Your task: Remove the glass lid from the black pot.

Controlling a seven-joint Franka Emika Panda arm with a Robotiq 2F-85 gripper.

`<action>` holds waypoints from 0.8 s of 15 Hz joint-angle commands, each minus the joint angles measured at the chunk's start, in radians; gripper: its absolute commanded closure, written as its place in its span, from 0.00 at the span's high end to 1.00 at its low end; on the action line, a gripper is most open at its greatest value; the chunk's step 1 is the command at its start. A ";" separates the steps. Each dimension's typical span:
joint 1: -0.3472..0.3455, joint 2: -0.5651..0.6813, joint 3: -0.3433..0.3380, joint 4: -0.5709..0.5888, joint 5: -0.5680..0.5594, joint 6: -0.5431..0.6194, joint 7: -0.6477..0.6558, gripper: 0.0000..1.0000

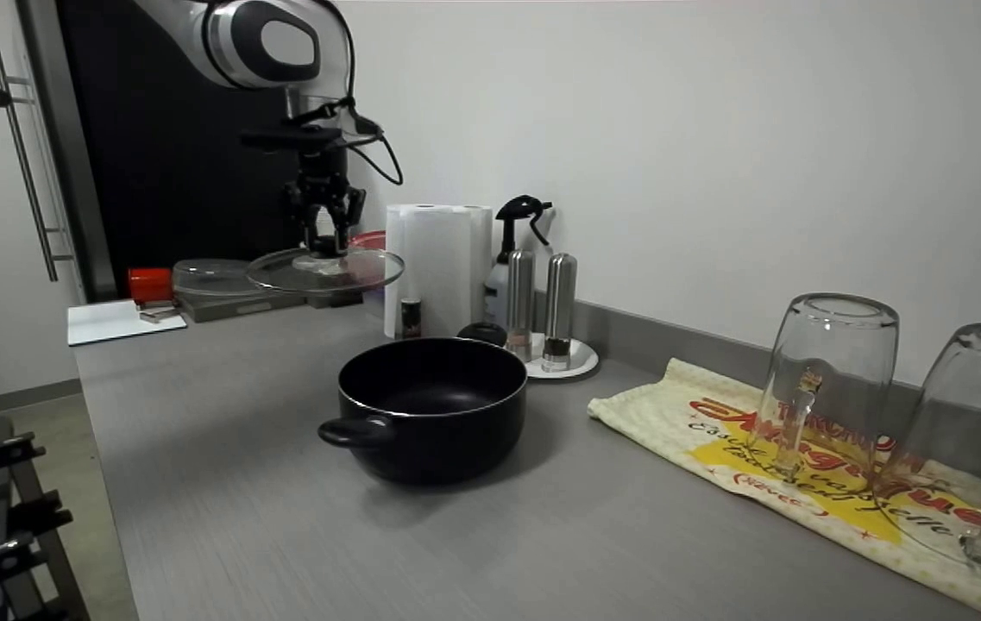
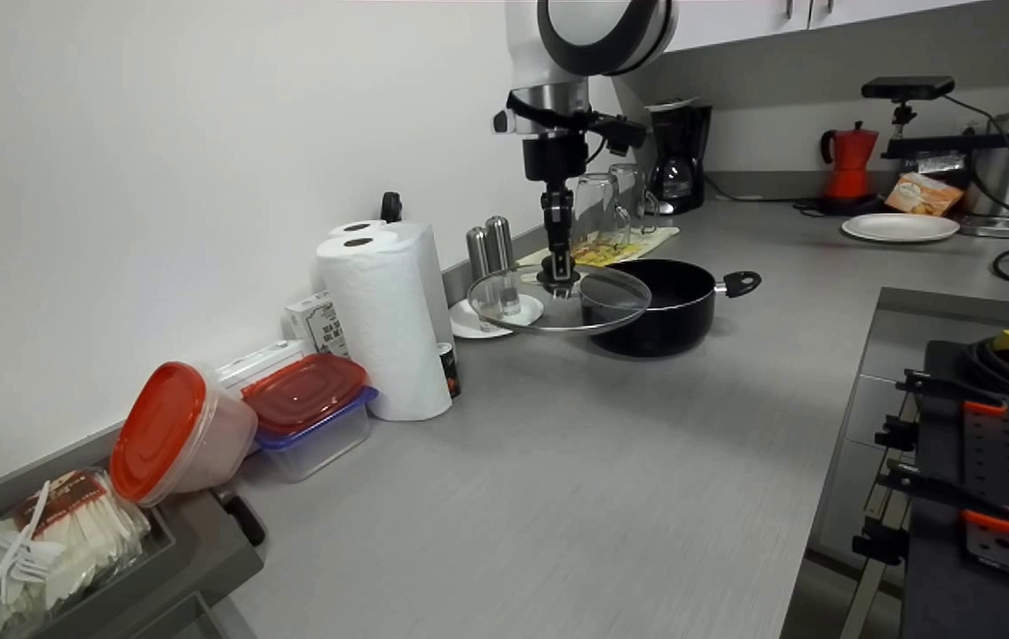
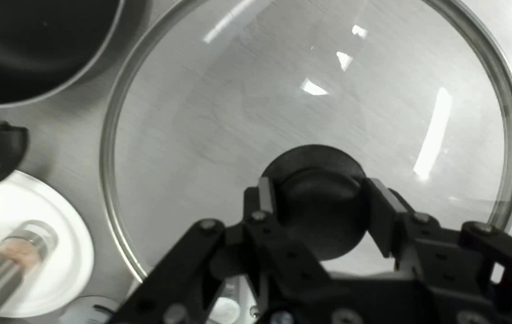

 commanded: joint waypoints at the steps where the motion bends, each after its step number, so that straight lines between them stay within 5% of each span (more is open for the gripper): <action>1: 0.053 -0.012 0.039 -0.034 0.020 0.009 -0.022 0.25; 12: 0.200 0.187 0.064 -0.058 -0.153 0.151 0.046 0.25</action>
